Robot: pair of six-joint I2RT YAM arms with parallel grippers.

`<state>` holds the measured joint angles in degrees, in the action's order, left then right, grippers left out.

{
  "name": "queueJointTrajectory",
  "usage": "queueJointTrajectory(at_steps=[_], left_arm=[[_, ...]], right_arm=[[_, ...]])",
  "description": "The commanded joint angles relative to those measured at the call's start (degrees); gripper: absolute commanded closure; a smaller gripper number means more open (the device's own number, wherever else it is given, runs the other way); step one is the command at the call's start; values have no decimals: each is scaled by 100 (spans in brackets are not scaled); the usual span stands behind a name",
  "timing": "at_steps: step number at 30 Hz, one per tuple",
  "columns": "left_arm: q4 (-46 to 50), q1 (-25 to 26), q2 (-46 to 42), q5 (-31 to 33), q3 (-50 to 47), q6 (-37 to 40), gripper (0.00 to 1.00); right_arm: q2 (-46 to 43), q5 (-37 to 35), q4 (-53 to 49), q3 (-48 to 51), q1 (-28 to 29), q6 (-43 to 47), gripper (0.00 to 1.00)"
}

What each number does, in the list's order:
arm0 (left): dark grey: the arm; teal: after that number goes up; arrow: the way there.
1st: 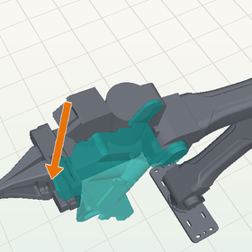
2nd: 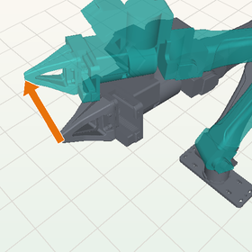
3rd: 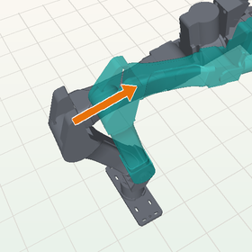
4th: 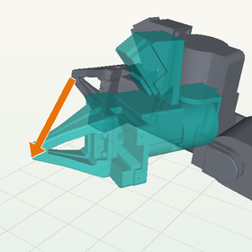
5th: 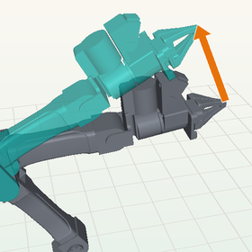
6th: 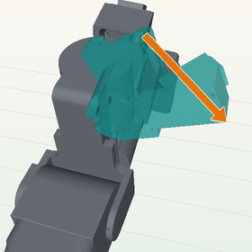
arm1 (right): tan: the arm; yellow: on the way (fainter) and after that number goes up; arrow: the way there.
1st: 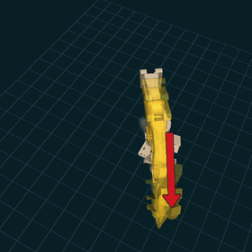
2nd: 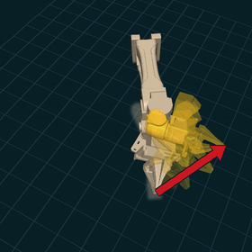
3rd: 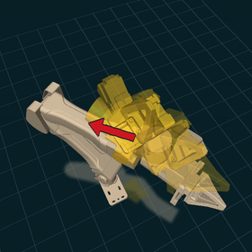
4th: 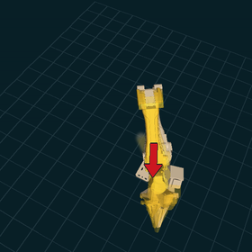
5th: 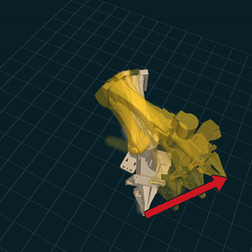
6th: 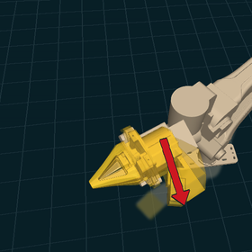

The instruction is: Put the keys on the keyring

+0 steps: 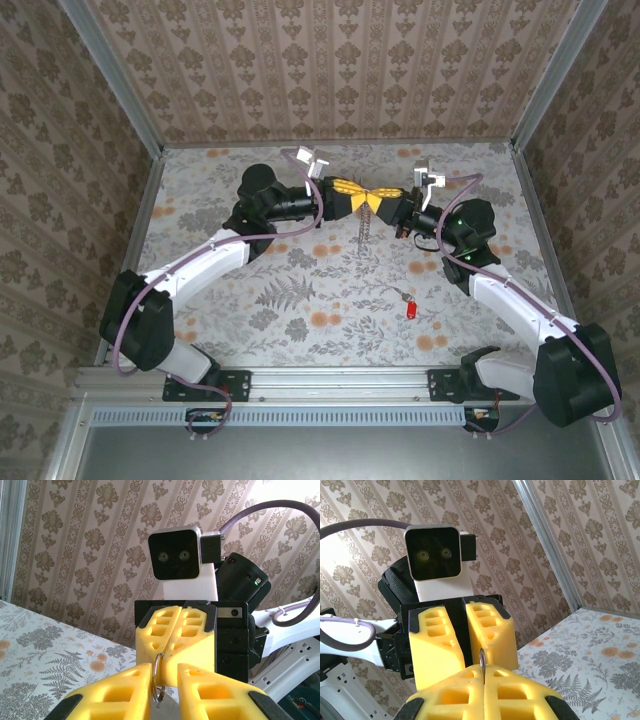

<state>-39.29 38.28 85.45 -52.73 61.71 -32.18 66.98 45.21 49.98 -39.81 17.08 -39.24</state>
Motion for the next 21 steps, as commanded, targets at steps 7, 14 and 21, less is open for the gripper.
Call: queueJointTrajectory(at_steps=[7,14,21], left_arm=[[-586,21,-21,-146,-54,-218,83],[-620,13,-20,-211,-98,-253,84],[-663,13,-33,-280,-171,-275,84]], right_arm=[[-45,-214,144,-89,-27,65,100],[-62,-264,110,-62,-30,83,100],[-54,-284,100,-70,-30,83,100]])
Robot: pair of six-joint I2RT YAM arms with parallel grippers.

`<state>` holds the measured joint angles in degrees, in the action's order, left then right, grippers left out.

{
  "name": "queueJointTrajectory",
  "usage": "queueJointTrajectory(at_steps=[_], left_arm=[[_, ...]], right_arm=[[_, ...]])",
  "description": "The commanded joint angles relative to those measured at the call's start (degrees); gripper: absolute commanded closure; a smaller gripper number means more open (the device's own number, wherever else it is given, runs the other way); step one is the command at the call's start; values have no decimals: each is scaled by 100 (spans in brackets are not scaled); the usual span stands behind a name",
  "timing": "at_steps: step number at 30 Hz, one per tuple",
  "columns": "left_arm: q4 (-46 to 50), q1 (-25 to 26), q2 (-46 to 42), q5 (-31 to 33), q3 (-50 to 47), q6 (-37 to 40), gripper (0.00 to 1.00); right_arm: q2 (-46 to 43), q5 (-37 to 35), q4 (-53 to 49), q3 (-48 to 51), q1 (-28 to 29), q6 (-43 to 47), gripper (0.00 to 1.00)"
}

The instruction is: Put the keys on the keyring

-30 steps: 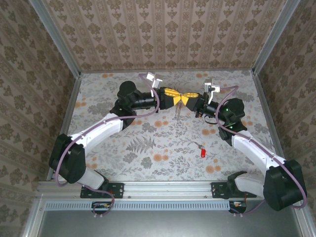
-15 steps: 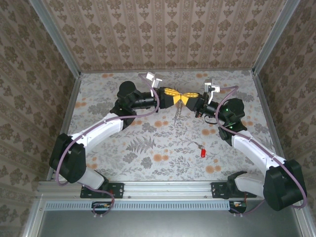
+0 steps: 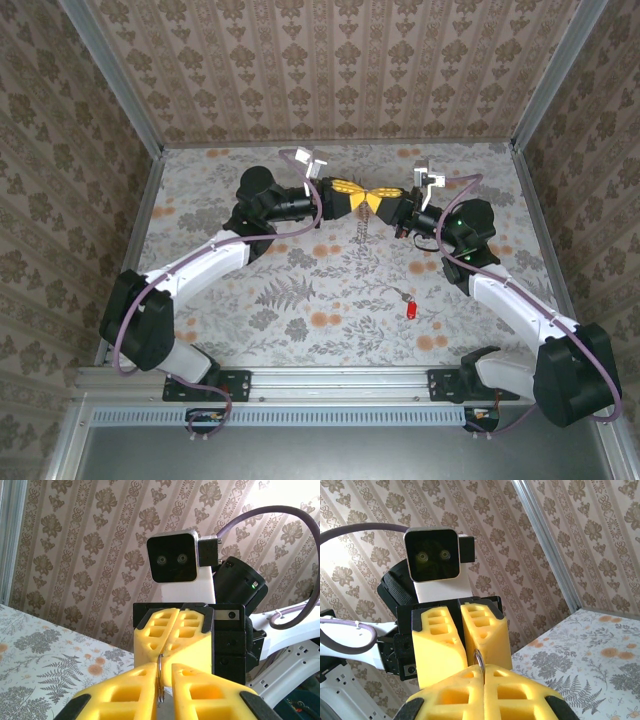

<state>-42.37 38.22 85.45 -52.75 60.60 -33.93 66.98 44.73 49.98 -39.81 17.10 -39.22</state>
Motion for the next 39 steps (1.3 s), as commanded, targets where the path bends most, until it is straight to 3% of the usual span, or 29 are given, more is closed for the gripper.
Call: queueJointTrajectory(at_steps=[1,6,13,18,20,22,24,32,39], left_arm=[[-351,13,-21,-279,-48,-105,84],[-360,28,9,-354,-26,-105,86],[-258,81,64,-463,66,-31,100],[-52,123,60,-446,112,178,100],[60,114,14,-266,69,297,100],[245,86,-88,-3,-23,526,100],[435,46,-243,282,-151,766,100],[940,-106,-1056,1144,-836,1825,100],[1487,-104,-1354,1366,-966,2532,100]], right_arm=[[-55,-241,100,-69,-37,81,100],[-45,-228,100,-71,-34,81,100],[-43,-208,92,-71,-38,73,100],[-72,-223,-45,-88,-37,81,100],[-177,-366,-314,-97,-63,116,75],[-351,-573,-675,-65,-145,152,58],[-613,-826,-1169,21,-272,152,48],[-1717,-2062,-3695,979,-924,-153,43],[-1529,-3061,-5273,1388,-981,-371,47]])
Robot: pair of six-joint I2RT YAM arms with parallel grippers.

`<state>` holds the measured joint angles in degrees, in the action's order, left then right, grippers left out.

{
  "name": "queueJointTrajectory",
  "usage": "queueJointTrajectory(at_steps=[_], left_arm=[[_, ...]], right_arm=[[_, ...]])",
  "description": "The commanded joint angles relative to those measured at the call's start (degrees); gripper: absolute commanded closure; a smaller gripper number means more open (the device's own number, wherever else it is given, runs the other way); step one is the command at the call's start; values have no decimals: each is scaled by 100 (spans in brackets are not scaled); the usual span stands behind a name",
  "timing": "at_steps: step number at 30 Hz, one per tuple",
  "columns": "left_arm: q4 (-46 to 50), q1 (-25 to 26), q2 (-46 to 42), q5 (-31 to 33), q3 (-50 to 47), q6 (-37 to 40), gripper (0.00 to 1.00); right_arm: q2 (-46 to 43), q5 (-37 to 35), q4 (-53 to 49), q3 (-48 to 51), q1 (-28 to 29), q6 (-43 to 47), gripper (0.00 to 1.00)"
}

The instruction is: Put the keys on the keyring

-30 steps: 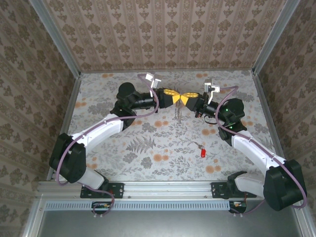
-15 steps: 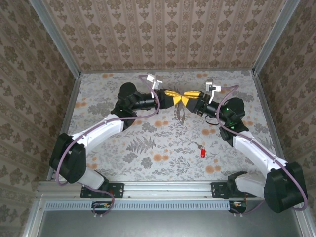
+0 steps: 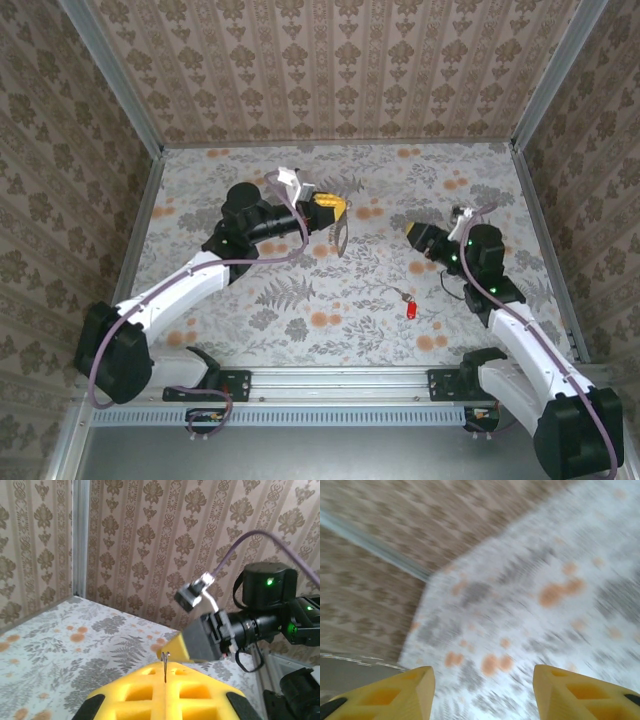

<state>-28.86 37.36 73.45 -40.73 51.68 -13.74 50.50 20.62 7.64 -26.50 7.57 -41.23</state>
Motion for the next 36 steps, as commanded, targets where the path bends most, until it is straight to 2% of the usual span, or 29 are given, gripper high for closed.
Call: queueJointTrajectory(at_steps=[1,8,24,36], left_arm=[[148,-19,-171,171,-94,545,100],[-26,-36,-82,32,-175,507,100],[-862,-89,290,-369,-299,105,100],[-1629,-176,511,-572,-473,-329,100]], right_arm=[[249,-733,-1200,74,-28,-192,50],[1027,-1085,-1672,203,96,-262,59],[1465,-1998,-2238,292,1095,-538,62],[1617,-2030,-2158,347,1422,-689,66]])
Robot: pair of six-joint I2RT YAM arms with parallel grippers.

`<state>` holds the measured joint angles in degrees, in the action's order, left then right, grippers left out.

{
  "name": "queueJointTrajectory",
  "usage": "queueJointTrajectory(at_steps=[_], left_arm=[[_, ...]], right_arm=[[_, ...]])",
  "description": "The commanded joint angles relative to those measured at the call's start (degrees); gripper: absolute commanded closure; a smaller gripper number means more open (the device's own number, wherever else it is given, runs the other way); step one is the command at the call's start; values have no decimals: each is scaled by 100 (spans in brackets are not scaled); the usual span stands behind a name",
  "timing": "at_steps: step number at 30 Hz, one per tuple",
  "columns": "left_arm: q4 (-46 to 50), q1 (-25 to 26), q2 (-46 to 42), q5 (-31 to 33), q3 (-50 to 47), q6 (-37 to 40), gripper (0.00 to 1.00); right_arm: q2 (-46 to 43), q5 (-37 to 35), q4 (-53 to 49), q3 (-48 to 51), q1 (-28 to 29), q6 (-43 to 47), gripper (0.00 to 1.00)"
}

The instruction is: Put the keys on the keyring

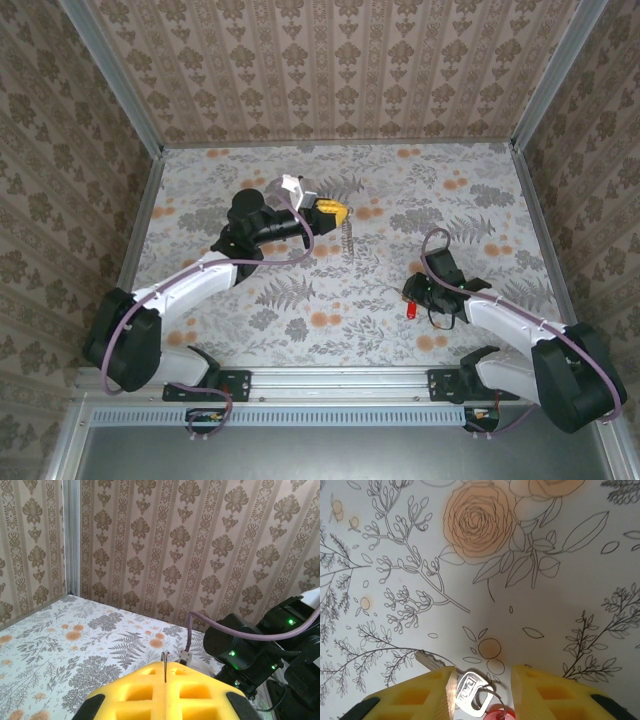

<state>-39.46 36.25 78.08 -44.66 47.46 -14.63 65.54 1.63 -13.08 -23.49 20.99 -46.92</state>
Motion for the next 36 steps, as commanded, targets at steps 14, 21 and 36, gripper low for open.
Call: queueJointTrajectory(at_steps=[14,21,36], left_arm=[[-1176,-188,149,-307,-185,-656,100],[-1321,-206,233,-337,-176,-777,100],[-1460,-215,273,-359,-168,-924,100]], right_arm=[[-69,-24,-122,114,256,-193,81],[-390,56,-202,211,297,-252,82],[-548,-341,-479,200,379,-303,64]])
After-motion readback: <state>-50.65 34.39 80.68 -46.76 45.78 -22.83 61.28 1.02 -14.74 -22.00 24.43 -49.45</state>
